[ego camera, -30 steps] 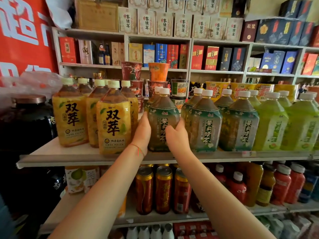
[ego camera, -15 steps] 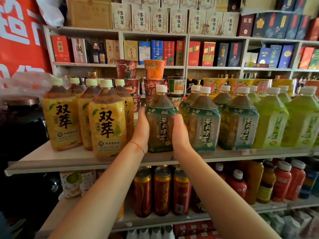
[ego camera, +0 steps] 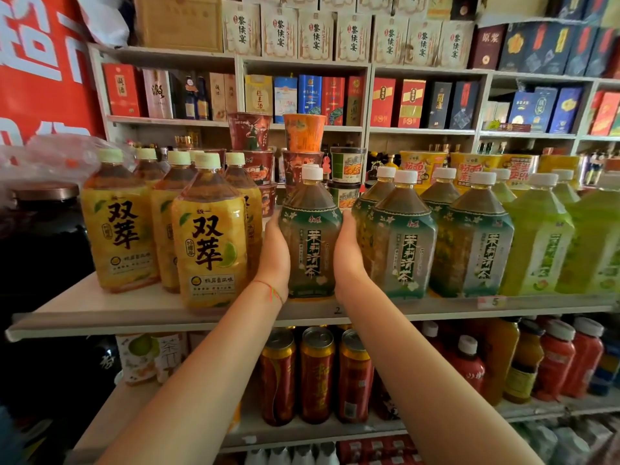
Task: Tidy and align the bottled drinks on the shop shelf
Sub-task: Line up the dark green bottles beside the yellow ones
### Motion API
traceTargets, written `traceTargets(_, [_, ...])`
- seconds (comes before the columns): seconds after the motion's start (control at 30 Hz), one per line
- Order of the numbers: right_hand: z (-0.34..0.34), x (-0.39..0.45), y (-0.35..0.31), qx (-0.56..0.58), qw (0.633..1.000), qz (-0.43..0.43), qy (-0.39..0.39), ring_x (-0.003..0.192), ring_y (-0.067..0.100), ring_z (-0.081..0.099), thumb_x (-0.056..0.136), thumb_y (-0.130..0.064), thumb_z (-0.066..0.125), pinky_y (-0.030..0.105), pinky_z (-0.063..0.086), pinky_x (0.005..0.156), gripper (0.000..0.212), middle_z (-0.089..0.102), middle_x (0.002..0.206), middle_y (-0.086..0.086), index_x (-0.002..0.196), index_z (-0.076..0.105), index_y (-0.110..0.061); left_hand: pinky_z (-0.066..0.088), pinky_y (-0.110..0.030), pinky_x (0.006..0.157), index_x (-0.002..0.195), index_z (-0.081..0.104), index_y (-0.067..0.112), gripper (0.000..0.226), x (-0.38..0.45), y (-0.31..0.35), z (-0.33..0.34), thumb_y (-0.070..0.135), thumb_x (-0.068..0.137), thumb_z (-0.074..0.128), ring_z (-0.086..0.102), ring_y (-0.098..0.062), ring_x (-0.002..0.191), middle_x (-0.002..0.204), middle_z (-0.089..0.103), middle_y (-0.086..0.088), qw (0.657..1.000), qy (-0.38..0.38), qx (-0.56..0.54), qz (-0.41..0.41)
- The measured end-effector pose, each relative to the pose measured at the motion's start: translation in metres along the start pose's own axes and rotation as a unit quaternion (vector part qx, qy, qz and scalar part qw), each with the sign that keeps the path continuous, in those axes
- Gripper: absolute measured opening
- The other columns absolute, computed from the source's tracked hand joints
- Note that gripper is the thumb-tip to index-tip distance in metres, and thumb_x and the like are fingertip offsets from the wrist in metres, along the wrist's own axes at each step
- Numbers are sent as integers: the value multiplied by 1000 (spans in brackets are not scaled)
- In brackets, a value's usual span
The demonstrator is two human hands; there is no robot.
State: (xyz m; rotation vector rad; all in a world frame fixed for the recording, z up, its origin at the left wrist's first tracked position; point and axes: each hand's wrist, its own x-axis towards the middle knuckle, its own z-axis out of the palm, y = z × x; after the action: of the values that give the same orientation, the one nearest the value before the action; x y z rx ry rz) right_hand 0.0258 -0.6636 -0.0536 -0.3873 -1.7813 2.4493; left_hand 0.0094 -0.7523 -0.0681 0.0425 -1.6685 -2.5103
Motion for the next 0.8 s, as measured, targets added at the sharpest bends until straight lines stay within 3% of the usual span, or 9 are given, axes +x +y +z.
traceTargets(0.13, [-2,-3,2,2,1000,13,-3,136,30,47,89,-76,43,46,34,116,83,51,148,8,151,40,-21,52,-34,74,95,67,27,50,-8,0,1,56,105,28,66,-20,90,95,72,-5,1000,13,7,-21])
traceTargets(0.33, [-6,-3,8,-15,1000,9,-4,130,30,52,84,-84,40,51,37,115,89,59,140,7,146,48,-21,53,-44,96,96,65,31,49,-20,0,1,56,105,24,64,-23,103,103,71,-4,1000,4,11,-19])
traceTargets(0.47, [-9,-11,10,-32,999,-8,11,126,30,54,86,-82,35,51,40,113,86,61,136,7,145,49,-21,54,-38,90,93,66,29,50,-30,1,0,52,106,24,65,-19,96,94,71,-1,1000,-5,16,-9])
traceTargets(0.57, [-13,-18,12,-29,999,-24,20,115,27,59,94,-72,32,47,46,107,71,66,125,7,136,55,-20,52,-40,94,90,63,30,45,-36,2,0,48,107,26,63,-19,98,91,68,3,1000,-10,22,13])
traceTargets(0.67, [-11,-28,20,-21,995,-92,41,105,22,63,101,-57,29,46,48,104,51,70,111,3,112,64,-21,51,-37,94,89,62,31,43,-37,-4,-5,46,108,27,62,-13,95,90,66,7,998,-10,34,52])
traceTargets(0.73, [-5,-34,29,-48,976,-202,59,113,18,61,102,-51,30,47,46,106,48,67,120,0,126,61,-23,51,-30,89,92,63,32,42,-40,-7,-9,43,109,27,63,-4,92,91,68,11,992,-9,72,101])
traceTargets(0.8, [-3,-33,32,-92,948,-302,47,122,15,57,98,-50,39,43,47,106,57,60,133,-2,148,43,-24,43,-12,87,105,59,34,32,-43,-8,-10,36,111,27,56,18,90,99,61,23,978,-4,123,166])
